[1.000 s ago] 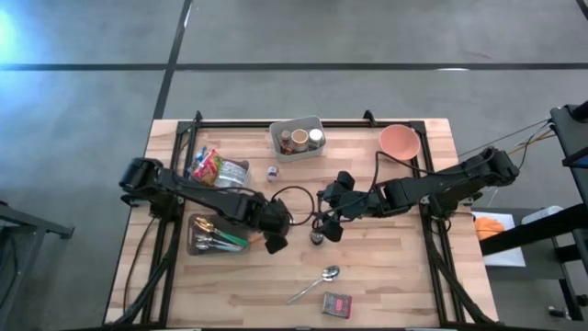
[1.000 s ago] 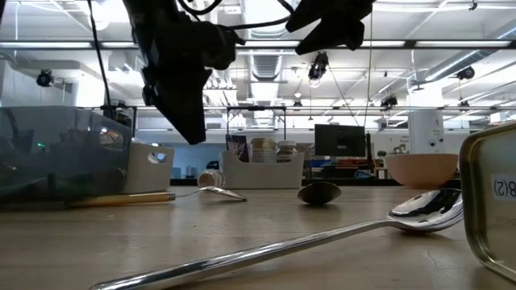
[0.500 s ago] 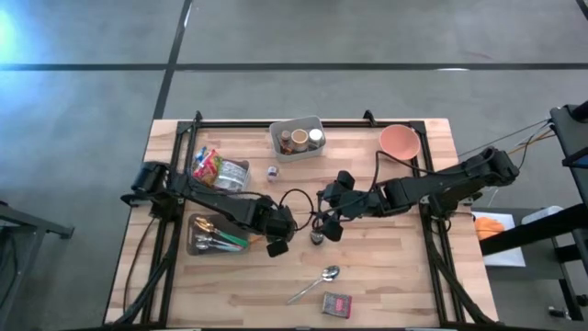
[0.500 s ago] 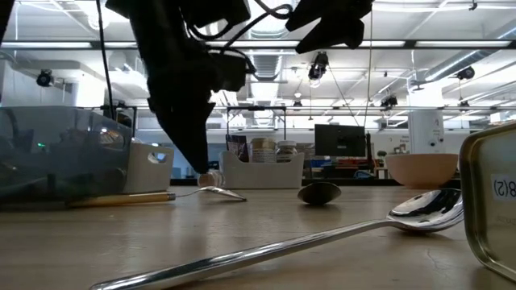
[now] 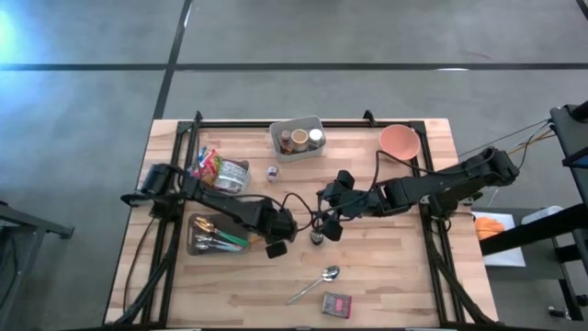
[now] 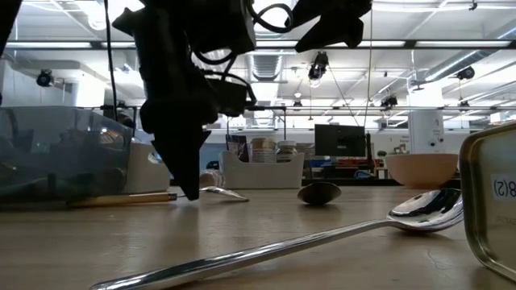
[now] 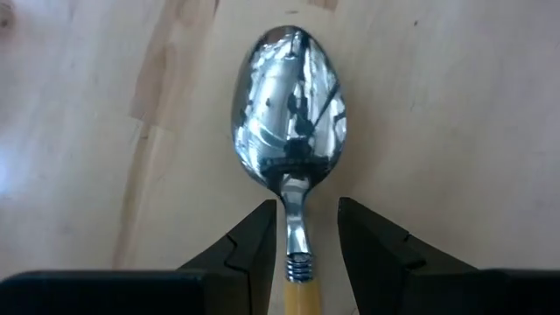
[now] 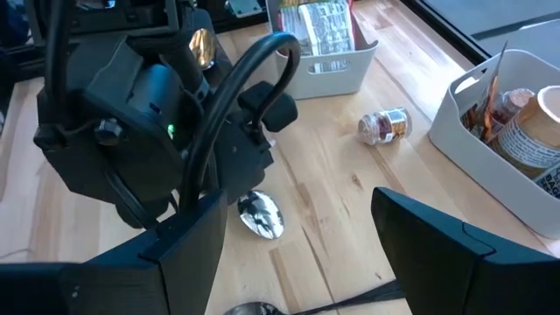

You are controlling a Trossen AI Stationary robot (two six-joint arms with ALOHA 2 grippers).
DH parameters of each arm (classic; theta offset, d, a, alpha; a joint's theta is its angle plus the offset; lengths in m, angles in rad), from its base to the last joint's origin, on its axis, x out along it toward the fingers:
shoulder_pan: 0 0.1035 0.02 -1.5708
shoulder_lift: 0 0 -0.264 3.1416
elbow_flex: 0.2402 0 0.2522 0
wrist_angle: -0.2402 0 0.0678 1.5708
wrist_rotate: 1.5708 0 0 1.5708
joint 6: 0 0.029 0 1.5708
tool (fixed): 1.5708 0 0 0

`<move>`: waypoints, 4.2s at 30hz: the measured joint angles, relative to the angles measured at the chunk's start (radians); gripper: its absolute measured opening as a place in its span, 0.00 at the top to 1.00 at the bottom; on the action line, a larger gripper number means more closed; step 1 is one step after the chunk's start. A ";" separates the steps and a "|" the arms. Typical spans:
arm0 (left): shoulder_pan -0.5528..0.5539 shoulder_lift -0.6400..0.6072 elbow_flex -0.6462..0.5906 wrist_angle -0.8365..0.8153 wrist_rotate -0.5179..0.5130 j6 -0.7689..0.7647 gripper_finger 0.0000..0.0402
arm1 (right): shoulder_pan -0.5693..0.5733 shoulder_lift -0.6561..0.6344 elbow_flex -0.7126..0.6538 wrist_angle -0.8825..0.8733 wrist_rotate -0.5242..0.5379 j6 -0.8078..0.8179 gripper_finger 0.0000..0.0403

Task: Pick & Place Food Item
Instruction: Put the yellow spoon into the black bin

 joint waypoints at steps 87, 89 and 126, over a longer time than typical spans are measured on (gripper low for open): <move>0.018 -0.606 -0.412 0.586 -0.309 0.030 1.00 | 0.018 0.004 0.016 0.092 0.004 -0.008 0.30; 0.017 -0.645 -0.440 0.652 -0.323 0.040 1.00 | 0.018 0.013 0.015 0.141 0.005 -0.024 0.30; -0.048 -0.718 -0.497 1.421 -0.011 0.448 1.00 | 0.027 0.202 0.011 0.744 -0.077 -0.362 0.30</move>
